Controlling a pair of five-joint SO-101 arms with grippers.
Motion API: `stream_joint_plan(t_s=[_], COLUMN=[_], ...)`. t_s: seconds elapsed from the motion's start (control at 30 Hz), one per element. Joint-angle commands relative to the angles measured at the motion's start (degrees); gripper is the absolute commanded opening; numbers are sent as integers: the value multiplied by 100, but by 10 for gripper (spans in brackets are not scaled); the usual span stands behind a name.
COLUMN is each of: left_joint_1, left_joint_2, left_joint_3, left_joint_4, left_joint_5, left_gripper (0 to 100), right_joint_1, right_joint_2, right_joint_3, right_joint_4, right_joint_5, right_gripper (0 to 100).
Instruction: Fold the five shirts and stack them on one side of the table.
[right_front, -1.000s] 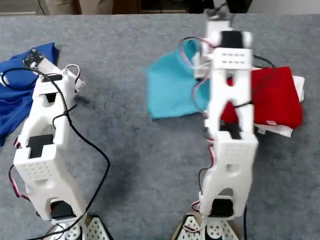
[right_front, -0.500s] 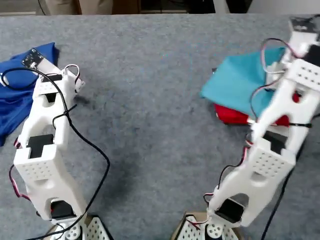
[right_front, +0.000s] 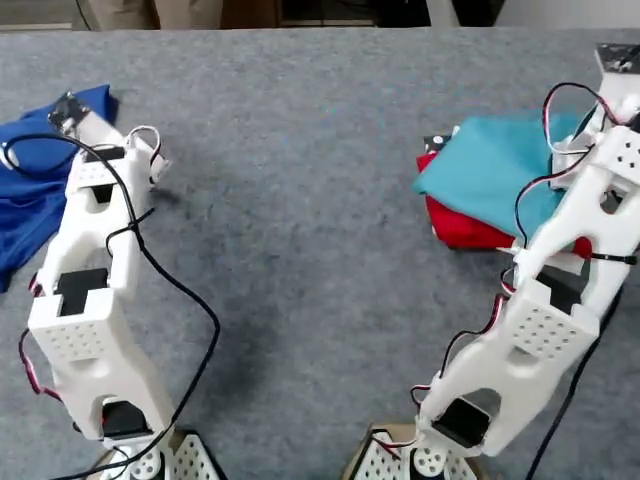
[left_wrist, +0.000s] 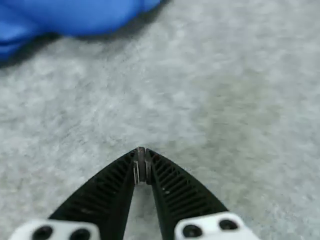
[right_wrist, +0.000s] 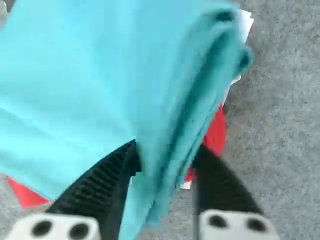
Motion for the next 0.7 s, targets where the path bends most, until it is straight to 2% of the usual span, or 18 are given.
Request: stream_joint_plan(t_s=[0.0, 0.03, 0.1, 0.23, 0.33, 0.43, 0.6, 0.63, 0.67], left_joint_1=[149, 141, 88, -290, -668, -1160, -2075, -2242, -2400], left_joint_2=[-198, -215, -268, -699, -980, -1147, -1323, -1323, -1323], left_joint_3=[-308, -281, -387, -1345, -1934, -2426, -3218, -3341, -3420], left_joint_4=[-18, 0, 114, 1327, 2110, 2734, 3613, 3701, 3745], left_joint_5=[-396, -510, -730, -1345, -1697, -2154, -2681, -2822, -2989], left_gripper=[18, 18, 18, 18, 18, 18, 18, 18, 18], right_joint_1=[84, 66, -4, -57, -171, -224, -215, -224, -251], right_joint_2=[-655, -796, -1051, -1358, -1437, -1464, -1692, -1833, -1965], right_joint_3=[-189, -180, -127, -127, -101, 277, 514, 514, 558], right_joint_4=[105, 105, 105, 97, 105, 105, 105, 105, 105], right_joint_5=[53, 53, 62, 79, 457, 879, 782, 721, 651], right_gripper=[633, 701, 761, 732, 677, 506, 30, 0, 35])
